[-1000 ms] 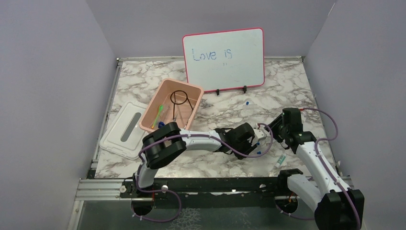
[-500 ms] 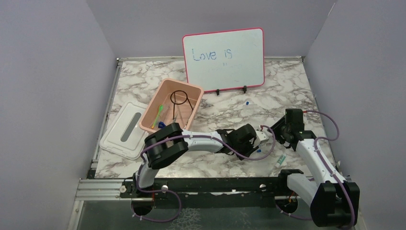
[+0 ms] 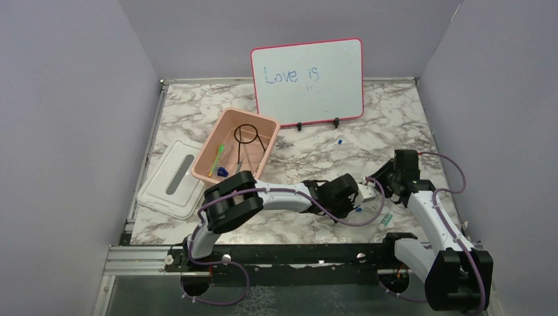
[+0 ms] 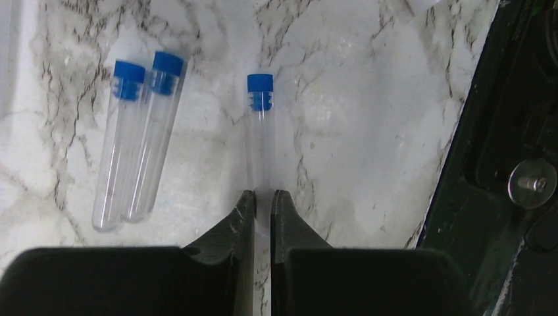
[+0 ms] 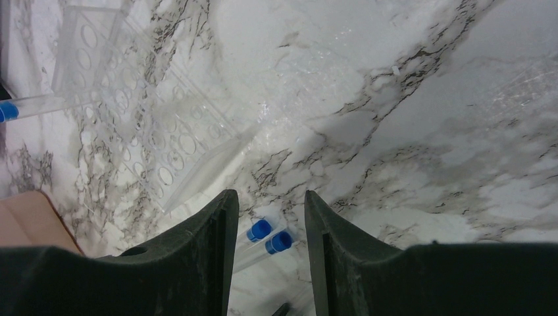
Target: Organize the chemistry lab equipment
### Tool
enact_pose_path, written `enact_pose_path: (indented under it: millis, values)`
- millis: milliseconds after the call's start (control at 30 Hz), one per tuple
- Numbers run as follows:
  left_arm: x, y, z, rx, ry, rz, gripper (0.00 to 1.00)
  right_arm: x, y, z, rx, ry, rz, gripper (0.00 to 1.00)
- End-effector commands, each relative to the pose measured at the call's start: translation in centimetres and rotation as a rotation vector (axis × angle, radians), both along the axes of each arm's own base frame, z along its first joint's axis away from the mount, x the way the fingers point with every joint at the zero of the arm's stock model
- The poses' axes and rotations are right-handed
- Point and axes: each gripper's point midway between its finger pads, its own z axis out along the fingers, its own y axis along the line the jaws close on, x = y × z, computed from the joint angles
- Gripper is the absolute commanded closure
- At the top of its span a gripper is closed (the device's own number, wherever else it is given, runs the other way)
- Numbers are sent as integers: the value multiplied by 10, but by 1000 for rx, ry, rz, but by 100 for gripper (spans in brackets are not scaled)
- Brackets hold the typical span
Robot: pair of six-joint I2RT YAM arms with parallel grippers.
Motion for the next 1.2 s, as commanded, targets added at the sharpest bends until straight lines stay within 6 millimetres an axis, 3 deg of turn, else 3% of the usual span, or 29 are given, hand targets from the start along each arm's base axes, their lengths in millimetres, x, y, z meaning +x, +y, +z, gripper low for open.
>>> enact_pose_path:
  millis: [0,267,533,900,1167]
  values:
    - [2,19,24,-17,-48,43,100,2,19,9,53,-40,145,54]
    - [23,38,86,-139,-150,199,100,-11,65,35,198,-128,448,50]
    - [55,55,130,-246,-186,318,100,-16,109,104,408,-369,673,46]
    - [64,64,164,-331,-176,321,100,-13,121,126,496,-408,754,37]
    - [60,62,161,-327,-172,283,99,-9,126,127,555,-403,780,41]
